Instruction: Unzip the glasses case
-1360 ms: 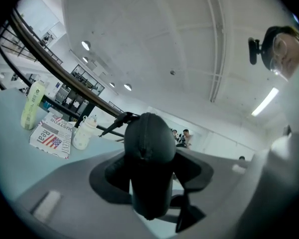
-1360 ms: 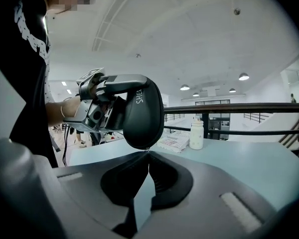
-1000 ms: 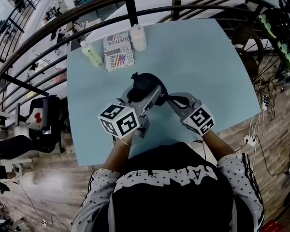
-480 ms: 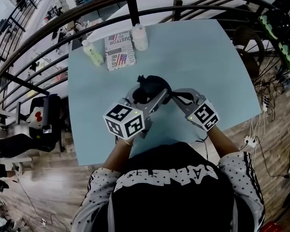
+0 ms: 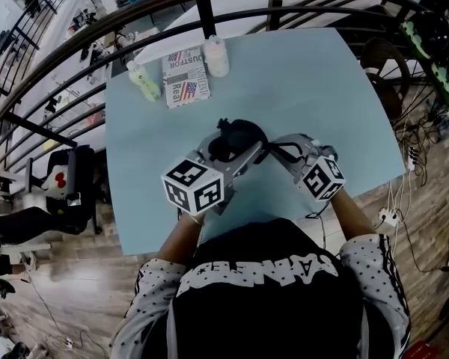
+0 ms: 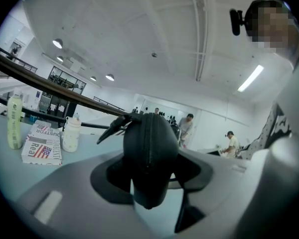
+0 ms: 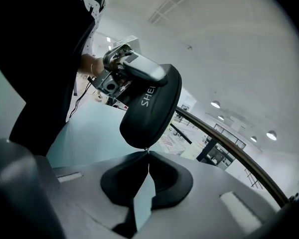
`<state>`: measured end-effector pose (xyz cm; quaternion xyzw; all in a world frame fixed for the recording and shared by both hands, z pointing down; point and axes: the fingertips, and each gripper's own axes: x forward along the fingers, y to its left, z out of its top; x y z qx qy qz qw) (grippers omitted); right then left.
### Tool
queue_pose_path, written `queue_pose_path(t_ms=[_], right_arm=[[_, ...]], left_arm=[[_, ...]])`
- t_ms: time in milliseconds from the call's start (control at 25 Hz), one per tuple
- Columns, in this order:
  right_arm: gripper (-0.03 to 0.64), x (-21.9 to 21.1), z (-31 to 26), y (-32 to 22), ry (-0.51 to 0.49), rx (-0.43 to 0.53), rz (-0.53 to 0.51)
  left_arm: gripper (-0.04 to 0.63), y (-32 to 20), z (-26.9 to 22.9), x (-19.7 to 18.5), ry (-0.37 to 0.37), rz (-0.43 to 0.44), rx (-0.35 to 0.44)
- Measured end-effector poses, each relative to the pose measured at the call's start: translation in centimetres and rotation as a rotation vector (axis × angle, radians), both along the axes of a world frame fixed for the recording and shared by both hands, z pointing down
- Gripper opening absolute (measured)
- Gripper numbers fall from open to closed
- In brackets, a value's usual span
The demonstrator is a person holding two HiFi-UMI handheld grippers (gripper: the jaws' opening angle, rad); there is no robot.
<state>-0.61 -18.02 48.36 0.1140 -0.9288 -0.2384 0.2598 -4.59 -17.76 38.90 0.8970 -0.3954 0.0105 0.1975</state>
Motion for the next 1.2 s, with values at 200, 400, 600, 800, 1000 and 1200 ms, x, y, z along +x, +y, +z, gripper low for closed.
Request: queue_pose_path(t_ms=[200,400,600,800,1000,1200], right_arm=[[0.011,0.2,-0.4,0.0,0.011,0.024,-0.012],[0.011,0.3,-1.1,-0.1,-0.012,0.022,0.000],[0.011,-0.2,-2.0,-0.6,-0.028,0.032,0.000],[0.011,-0.4,-2.8,-0.5,-0.027,0.058,-0.010],[0.011,-0.4,-3.6,-0.2,-0.031,0.081,-0.015],[0.011,-0.6,-4.4,-0.3,-0.032,0.102,-0.023]], left_arm=[[0.000,0.3,0.4,0.2,-0.007,0.021,-0.013],[0.000,0.4,0.7,0.2,0.004,0.032,-0.036],[0.000,0.2,1.0,0.2,-0.006,0.042,-0.047],[0.000,0.3,1.1,0.3,-0.011,0.054,-0.052],[0.000,0.8,1.2,0.6,-0.020,0.064,-0.054],[0.000,0.8,1.6,0.8,-0.016,0.076,-0.071]])
